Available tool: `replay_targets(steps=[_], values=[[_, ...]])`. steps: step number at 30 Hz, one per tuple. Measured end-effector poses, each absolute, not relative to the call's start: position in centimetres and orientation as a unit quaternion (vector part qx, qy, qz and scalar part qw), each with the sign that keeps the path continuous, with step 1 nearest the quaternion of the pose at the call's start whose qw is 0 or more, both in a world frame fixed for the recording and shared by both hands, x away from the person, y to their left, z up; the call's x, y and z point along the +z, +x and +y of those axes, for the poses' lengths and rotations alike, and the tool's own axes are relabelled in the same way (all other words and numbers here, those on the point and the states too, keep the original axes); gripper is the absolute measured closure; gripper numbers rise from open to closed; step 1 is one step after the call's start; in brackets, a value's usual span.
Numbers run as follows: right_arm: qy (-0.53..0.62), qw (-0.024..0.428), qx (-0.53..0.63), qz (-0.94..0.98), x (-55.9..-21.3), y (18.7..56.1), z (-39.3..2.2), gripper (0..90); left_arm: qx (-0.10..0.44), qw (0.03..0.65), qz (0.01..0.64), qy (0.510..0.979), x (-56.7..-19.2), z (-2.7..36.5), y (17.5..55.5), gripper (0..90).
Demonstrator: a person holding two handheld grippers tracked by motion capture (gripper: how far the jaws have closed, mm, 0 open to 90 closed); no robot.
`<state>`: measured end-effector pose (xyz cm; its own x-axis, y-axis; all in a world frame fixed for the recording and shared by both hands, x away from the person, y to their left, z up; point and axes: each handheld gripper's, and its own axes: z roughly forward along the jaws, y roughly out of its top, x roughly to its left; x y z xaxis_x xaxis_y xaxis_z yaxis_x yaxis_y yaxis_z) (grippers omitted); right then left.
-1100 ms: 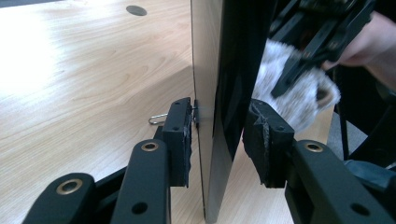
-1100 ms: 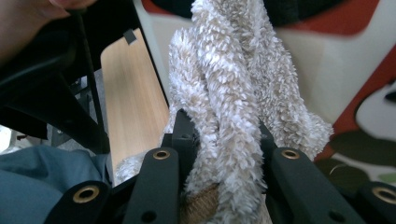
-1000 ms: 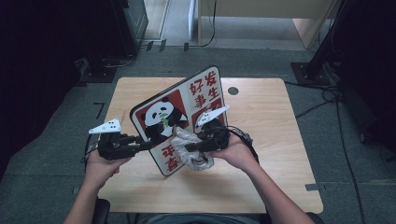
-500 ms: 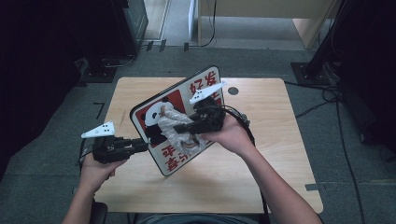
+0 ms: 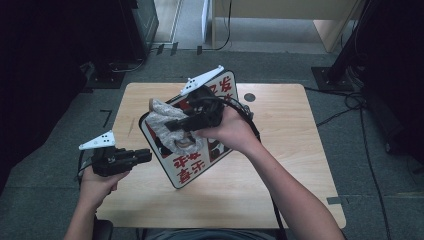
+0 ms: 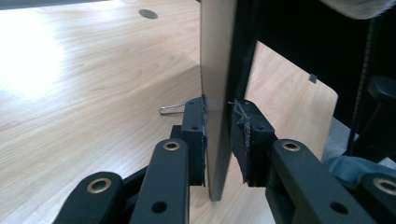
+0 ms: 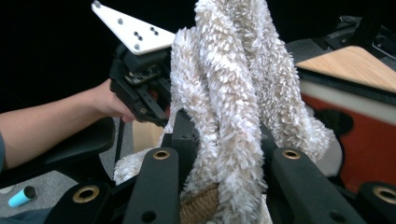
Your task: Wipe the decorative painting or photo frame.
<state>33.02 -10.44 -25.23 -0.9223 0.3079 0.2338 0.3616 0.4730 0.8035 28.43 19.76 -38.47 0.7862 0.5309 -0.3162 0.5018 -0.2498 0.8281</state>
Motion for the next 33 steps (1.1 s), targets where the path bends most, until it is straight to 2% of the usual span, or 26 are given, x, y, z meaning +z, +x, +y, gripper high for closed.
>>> replay_targets(steps=[10, 33], values=[[-0.179, 0.022, -0.475, -0.861, -24.1, 32.7, -8.6, 72.1, 0.013, 0.525, 0.343, 0.779, -38.8, 19.9, 29.9, 75.7], [-0.177, 0.032, -0.459, -0.870, -26.8, 32.7, -8.1, 72.1, 0.019, 0.534, 0.327, 0.780, -38.4, 19.3, 30.5, 75.7]])
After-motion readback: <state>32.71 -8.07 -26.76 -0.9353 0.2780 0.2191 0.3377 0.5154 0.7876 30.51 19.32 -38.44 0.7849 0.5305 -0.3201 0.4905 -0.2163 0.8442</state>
